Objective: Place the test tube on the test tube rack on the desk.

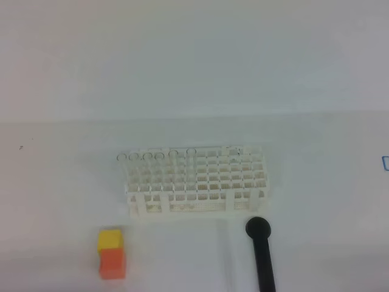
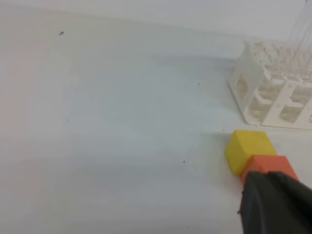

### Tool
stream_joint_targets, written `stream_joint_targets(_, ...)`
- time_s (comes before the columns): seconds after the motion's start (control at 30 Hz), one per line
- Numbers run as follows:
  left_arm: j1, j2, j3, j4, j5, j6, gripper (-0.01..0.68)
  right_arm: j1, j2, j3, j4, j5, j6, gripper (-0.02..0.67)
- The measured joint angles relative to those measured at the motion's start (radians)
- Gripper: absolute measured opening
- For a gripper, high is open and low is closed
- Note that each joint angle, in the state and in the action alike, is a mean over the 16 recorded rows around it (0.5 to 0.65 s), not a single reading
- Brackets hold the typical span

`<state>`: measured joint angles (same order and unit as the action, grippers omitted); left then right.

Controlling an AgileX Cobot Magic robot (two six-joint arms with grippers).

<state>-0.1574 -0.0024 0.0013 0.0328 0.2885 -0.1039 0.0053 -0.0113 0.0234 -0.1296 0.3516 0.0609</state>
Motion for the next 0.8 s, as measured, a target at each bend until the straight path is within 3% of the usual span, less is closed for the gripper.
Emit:
stream_joint_targets(0.27,0.000,0.000,0.000,0.000,-0.114,0.000,-0.001,0.000,0.000,0.003,0.000,-0.098,0.000,-0.001)
stream_joint_targets(0.8,0.000,0.000,0.000,-0.002,-0.301,-0.012,-0.001,0.000,0.000,0.006,-0.004,-0.533,0.000,-0.001)
